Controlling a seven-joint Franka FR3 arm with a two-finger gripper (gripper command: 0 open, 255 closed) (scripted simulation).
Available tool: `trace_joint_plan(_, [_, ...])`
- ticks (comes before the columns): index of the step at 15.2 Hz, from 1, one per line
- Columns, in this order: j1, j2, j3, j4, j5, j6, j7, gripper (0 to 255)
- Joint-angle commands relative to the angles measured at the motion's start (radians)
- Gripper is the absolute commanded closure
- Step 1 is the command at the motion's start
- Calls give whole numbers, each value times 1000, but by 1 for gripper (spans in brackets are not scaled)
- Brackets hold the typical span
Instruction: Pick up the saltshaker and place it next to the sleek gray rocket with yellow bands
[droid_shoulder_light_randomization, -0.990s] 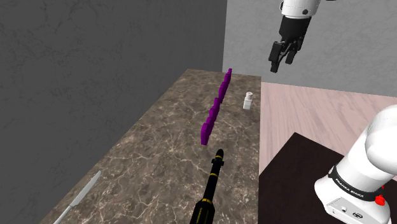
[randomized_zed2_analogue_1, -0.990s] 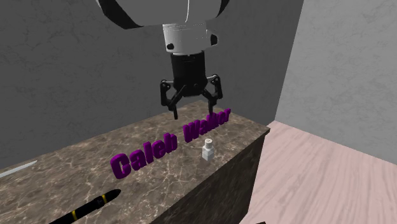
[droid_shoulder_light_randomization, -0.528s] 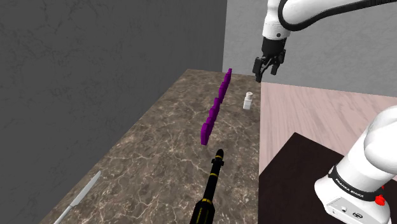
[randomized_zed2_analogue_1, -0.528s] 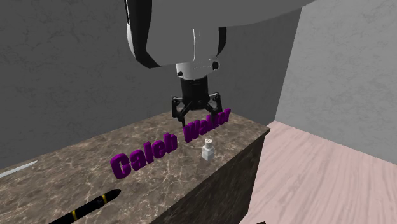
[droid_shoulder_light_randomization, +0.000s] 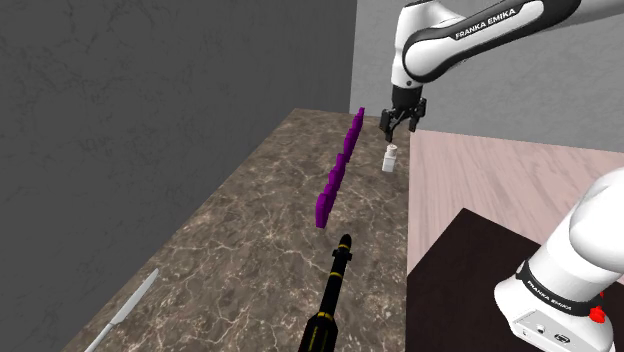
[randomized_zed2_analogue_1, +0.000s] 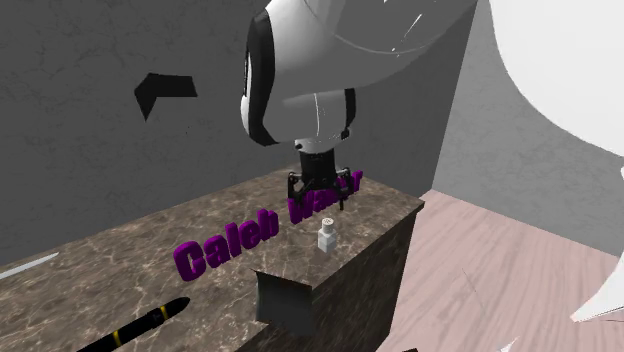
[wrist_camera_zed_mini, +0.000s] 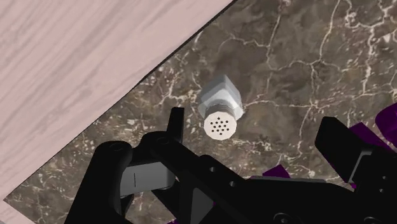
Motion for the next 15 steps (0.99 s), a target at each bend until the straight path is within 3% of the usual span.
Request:
trace_joint_plan(1, [-11,69,-8,22,-7,43,10,0])
trace_joint_plan(10, [-24,174,-21,-5,-20,172,23,0])
trace_joint_plan(15, [-24,178,-21,-9,-21,180,24,0])
